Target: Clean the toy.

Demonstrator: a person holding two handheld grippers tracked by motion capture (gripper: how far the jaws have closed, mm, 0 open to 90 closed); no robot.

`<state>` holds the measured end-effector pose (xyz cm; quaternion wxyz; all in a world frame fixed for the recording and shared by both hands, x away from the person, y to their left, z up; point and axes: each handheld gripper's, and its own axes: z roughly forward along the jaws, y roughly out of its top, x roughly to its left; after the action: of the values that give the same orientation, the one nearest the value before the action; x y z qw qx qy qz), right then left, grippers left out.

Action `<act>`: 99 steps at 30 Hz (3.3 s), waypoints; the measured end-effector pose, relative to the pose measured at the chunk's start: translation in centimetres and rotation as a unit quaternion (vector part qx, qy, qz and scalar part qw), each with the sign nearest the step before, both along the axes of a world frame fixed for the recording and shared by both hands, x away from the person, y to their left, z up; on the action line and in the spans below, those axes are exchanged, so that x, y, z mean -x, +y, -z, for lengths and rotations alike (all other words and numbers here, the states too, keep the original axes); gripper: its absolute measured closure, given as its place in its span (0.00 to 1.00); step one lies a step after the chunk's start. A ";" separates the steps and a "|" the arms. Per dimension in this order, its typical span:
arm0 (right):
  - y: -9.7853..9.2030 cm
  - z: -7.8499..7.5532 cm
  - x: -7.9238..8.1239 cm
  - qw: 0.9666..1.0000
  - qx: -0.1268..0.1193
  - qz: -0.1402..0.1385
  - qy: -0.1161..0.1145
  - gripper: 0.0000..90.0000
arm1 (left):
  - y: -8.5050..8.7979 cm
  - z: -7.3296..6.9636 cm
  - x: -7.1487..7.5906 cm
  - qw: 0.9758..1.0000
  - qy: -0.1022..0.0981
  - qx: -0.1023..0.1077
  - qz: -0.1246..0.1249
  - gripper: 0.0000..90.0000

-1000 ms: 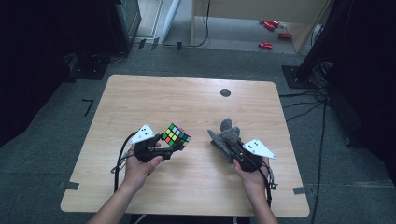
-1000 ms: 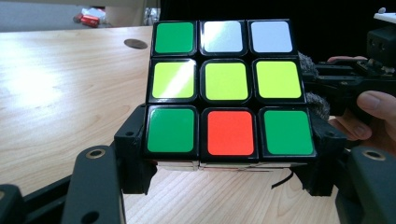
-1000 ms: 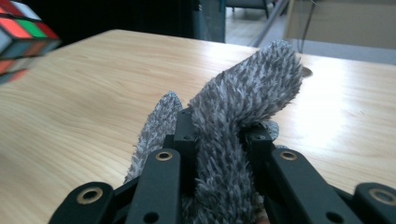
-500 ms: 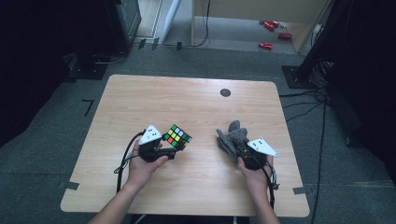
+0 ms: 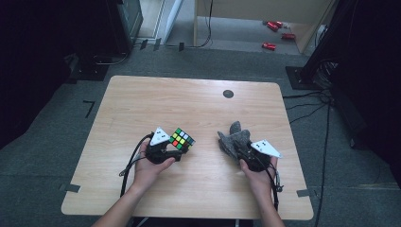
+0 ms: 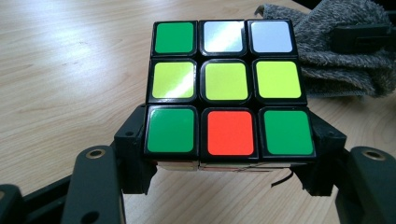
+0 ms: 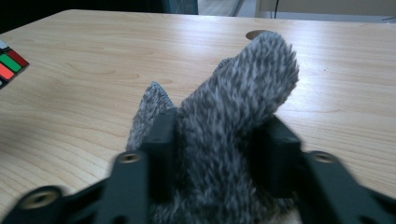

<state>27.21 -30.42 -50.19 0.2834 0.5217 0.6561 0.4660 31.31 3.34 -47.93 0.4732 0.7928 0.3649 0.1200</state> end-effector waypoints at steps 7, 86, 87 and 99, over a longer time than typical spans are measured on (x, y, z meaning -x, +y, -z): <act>1.1 -0.6 0.1 0.999 0.032 -0.001 0.015 0.04 | -0.2 0.4 0.0 1.000 0.004 -0.011 0.004 0.39; -9.6 -0.3 6.8 0.994 0.072 0.030 0.080 0.00 | 17.9 2.0 6.2 0.991 0.043 -0.032 -0.119 0.04; -9.9 -0.1 6.9 0.993 0.073 0.032 0.083 0.00 | 18.2 2.2 6.4 0.991 0.046 -0.030 -0.124 0.04; -12.6 2.1 8.0 0.987 0.078 0.059 0.126 0.00 | 20.2 3.6 7.5 0.985 0.065 -0.050 -0.152 0.04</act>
<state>19.17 -43.02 -52.27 0.2647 0.5903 0.6892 0.3263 23.83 23.55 -51.55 0.3846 0.7566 0.5048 0.1575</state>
